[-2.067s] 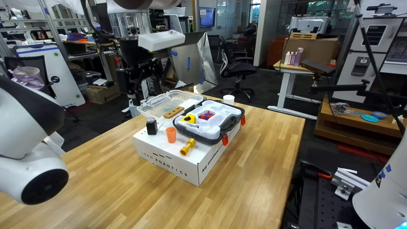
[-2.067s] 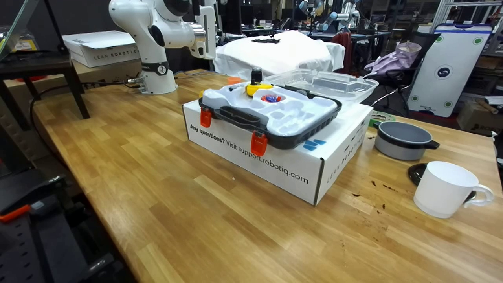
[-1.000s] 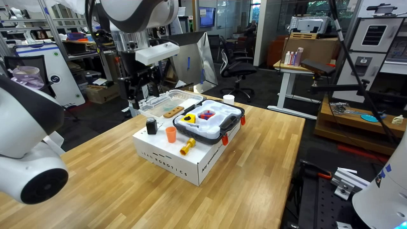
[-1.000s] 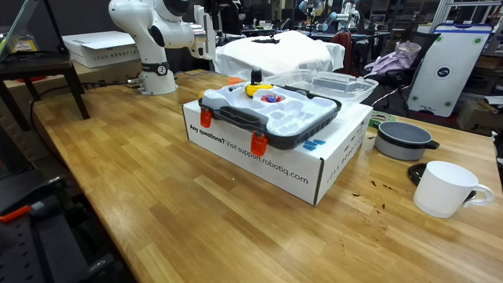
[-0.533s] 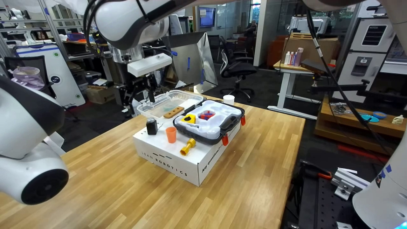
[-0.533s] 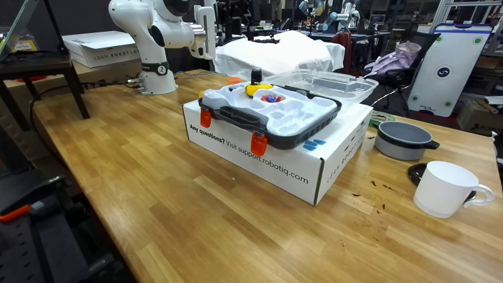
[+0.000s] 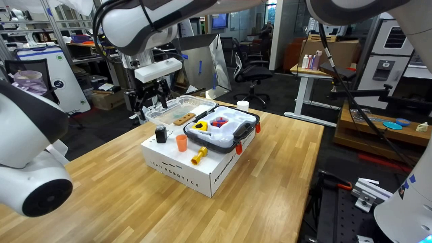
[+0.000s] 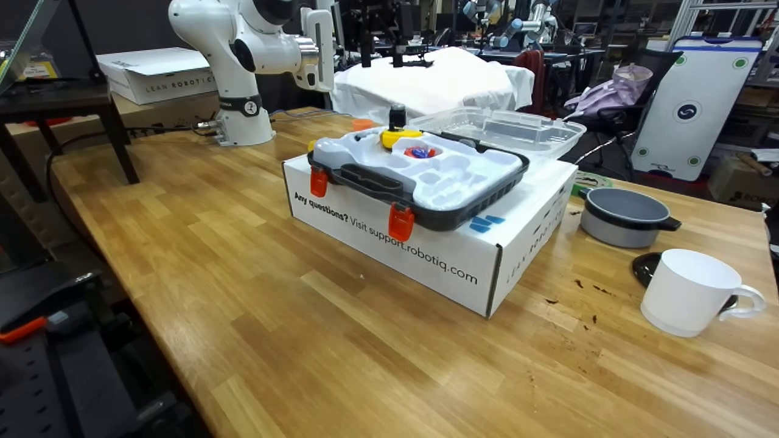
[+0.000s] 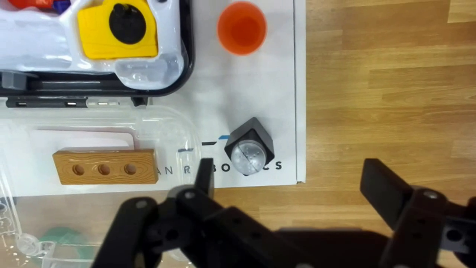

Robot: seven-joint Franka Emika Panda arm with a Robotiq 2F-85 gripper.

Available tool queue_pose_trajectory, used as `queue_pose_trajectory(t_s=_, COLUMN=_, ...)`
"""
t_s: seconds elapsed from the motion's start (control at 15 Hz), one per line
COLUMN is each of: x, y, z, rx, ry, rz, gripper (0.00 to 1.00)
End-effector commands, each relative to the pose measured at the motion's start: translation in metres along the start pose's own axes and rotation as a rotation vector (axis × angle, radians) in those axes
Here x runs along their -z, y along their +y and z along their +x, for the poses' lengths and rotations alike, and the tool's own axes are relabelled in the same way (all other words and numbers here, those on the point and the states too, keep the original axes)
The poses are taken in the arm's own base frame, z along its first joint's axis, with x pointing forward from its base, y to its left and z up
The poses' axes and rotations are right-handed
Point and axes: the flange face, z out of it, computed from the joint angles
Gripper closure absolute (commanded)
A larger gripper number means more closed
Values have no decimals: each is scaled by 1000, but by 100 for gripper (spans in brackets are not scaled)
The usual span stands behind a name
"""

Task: Pick up the black salt cellar from the box and put it on the table.

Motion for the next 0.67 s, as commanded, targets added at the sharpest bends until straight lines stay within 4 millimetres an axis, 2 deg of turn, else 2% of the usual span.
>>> queue_pose_trajectory(t_s=0.0, x=-4, y=6, z=4, rx=-39, ry=-28, rz=-4, gripper=0)
queue_pose_trajectory(t_s=0.6, x=-39, y=8, z=11, rx=-59, ry=-73, rz=10, gripper=0)
